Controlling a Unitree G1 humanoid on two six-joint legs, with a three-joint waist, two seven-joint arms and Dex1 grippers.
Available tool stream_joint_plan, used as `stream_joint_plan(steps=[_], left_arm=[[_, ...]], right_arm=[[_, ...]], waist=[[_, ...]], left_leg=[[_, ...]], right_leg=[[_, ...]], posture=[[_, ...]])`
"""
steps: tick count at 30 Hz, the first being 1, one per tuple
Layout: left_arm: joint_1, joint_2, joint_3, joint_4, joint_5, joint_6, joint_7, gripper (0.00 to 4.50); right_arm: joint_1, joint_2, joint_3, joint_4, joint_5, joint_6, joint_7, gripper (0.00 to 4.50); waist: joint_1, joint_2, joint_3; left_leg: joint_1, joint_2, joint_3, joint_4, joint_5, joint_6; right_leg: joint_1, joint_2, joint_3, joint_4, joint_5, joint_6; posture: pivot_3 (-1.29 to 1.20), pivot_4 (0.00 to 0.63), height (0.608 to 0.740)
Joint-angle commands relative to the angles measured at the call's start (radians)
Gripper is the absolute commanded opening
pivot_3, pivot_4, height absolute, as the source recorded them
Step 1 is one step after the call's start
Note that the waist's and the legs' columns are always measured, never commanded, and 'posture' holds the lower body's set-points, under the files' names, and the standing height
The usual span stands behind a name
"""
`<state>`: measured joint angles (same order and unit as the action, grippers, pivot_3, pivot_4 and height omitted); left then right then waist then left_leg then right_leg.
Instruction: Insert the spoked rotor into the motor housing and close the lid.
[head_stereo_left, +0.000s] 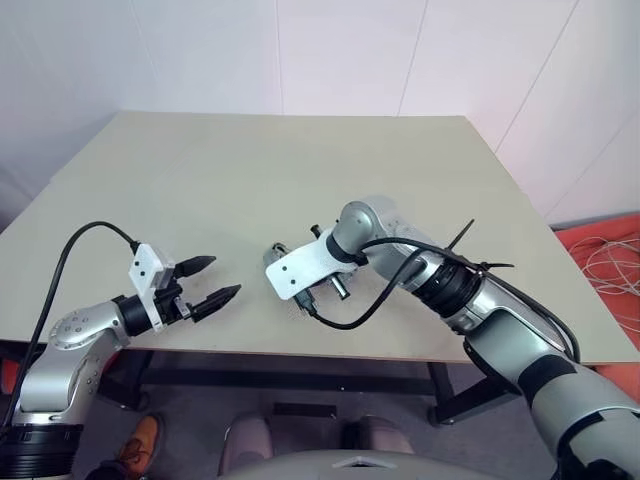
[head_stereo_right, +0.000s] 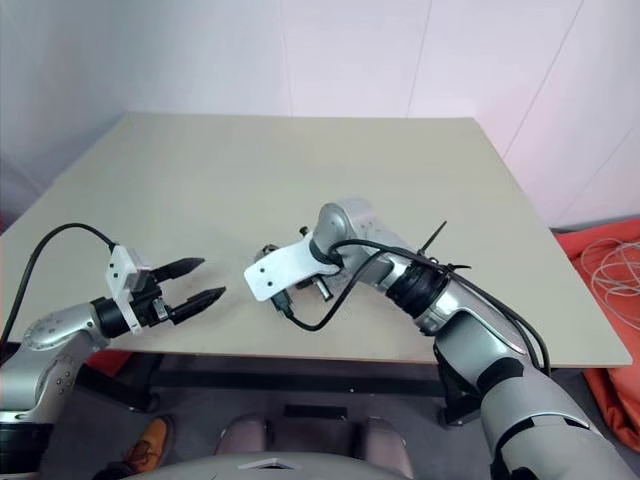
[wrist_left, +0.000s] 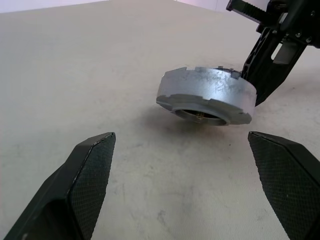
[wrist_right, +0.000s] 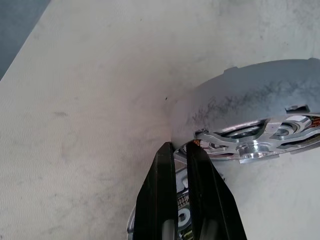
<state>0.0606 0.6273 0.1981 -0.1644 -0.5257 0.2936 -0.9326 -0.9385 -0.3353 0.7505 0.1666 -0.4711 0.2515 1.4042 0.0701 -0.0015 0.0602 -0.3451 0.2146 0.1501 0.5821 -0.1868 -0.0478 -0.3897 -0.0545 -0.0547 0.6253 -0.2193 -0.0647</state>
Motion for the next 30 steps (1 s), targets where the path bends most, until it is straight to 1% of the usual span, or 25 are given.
stream_joint_plan(steps=[1, 6, 11, 13, 14, 17, 21, 22, 24, 25, 28, 30], left_arm=[[-0.001, 0.003, 0.015, -0.022, 0.0, -0.011, 0.004, 4.5], [-0.001, -0.001, 0.011, -0.023, 0.004, -0.013, 0.012, 4.5], [0.002, -0.005, 0.007, -0.025, 0.005, -0.015, 0.016, 4.5], [0.003, -0.006, 0.006, -0.025, 0.006, -0.016, 0.017, 4.5], [0.002, -0.007, 0.005, -0.025, 0.006, -0.015, 0.017, 4.5], [0.0, -0.008, 0.003, -0.024, 0.005, -0.015, 0.019, 4.5], [-0.006, -0.011, 0.0, -0.019, 0.007, -0.018, 0.021, 4.5], [-0.008, -0.012, -0.001, -0.017, 0.007, -0.018, 0.022, 4.5], [-0.012, -0.014, -0.002, -0.014, 0.007, -0.02, 0.021, 4.5], [-0.014, -0.015, -0.003, -0.012, 0.008, -0.02, 0.021, 4.5], [-0.018, -0.018, -0.005, -0.008, 0.01, -0.022, 0.019, 4.5], [-0.021, -0.02, -0.006, -0.006, 0.01, -0.023, 0.017, 4.5]], right_arm=[[-0.037, 0.026, -0.013, 0.036, -0.022, 0.027, -0.042, 0.01], [-0.055, 0.061, 0.015, 0.124, -0.066, 0.028, -0.103, 0.01], [-0.053, 0.077, 0.014, 0.134, -0.063, 0.04, -0.119, 0.01], [-0.052, 0.072, 0.015, 0.123, -0.06, 0.039, -0.11, 0.71], [-0.053, 0.07, 0.014, 0.116, -0.059, 0.043, -0.104, 0.87], [-0.059, 0.069, 0.008, 0.099, -0.058, 0.067, -0.092, 1.87], [-0.085, 0.06, -0.013, 0.003, -0.027, 0.126, -0.019, 3.22], [-0.091, 0.056, -0.018, -0.016, -0.02, 0.132, -0.005, 3.5], [-0.114, 0.067, -0.06, -0.079, 0.043, 0.191, 0.052, 4.22], [-0.122, 0.072, -0.076, -0.099, 0.067, 0.216, 0.069, 4.49], [-0.172, 0.1, -0.148, -0.153, 0.161, 0.33, 0.104, 4.49], [-0.226, 0.123, -0.225, -0.18, 0.246, 0.421, 0.112, 4.49]], waist=[[0.0, 0.0, 0.0], [0.001, 0.0, 0.0], [0.005, 0.0, 0.0], [0.005, 0.0, 0.0], [0.005, 0.0, 0.0], [0.003, 0.0, 0.0], [0.002, 0.0, 0.0], [0.001, 0.0, 0.0], [0.001, 0.0, 0.0], [0.001, 0.0, 0.0], [0.001, 0.001, 0.0], [0.001, 0.001, 0.0]], left_leg=[[0.0, 0.0, 0.0, 0.0, 0.0, 0.0], [0.002, 0.0, 0.0, 0.0, 0.001, -0.001], [0.003, 0.0, 0.0, 0.0, 0.001, -0.001], [0.003, 0.0, 0.0, 0.001, 0.001, -0.001], [0.003, 0.0, 0.0, 0.001, 0.001, -0.001], [0.004, 0.0, 0.0, 0.0, 0.001, -0.001], [0.002, 0.0, 0.0, 0.0, 0.001, -0.001], [0.001, 0.0, 0.0, 0.0, 0.001, -0.001], [-0.001, 0.0, 0.0, 0.0, 0.001, -0.001], [-0.001, 0.001, 0.0, -0.001, 0.001, -0.001], [0.0, 0.002, 0.0, -0.001, 0.001, -0.001], [0.001, 0.002, 0.0, 0.0, 0.001, -0.001]], right_leg=[[0.0, 0.0, 0.0, 0.0, 0.0, 0.0], [0.001, 0.0, 0.0, 0.001, 0.0, 0.0], [0.003, -0.001, 0.0, 0.0, -0.003, 0.004], [0.003, -0.001, 0.0, 0.001, -0.003, 0.005], [0.003, -0.001, 0.0, 0.001, -0.003, 0.005], [0.003, 0.0, 0.0, 0.001, -0.001, 0.002], [0.002, 0.0, 0.0, 0.001, 0.0, 0.0], [0.001, 0.0, 0.0, 0.001, 0.0, 0.0], [-0.001, 0.0, 0.0, 0.0, 0.0, 0.0], [-0.001, 0.001, 0.0, 0.0, 0.0, 0.0], [-0.001, 0.002, 0.0, 0.001, 0.0, 0.0], [0.0, 0.002, 0.0, 0.001, 0.0, 0.0]], posture=[[0.0, 0.0, 0.74], [0.0, 0.0, 0.74], [0.0, 0.0, 0.74], [0.0, 0.0, 0.74], [0.0, 0.0, 0.74], [0.0, 0.0, 0.74], [0.0, 0.0, 0.74], [0.0, 0.0, 0.74], [0.0, 0.0, 0.74], [0.0, 0.0, 0.74], [0.0, 0.0, 0.74], [0.0, 0.0, 0.74]])
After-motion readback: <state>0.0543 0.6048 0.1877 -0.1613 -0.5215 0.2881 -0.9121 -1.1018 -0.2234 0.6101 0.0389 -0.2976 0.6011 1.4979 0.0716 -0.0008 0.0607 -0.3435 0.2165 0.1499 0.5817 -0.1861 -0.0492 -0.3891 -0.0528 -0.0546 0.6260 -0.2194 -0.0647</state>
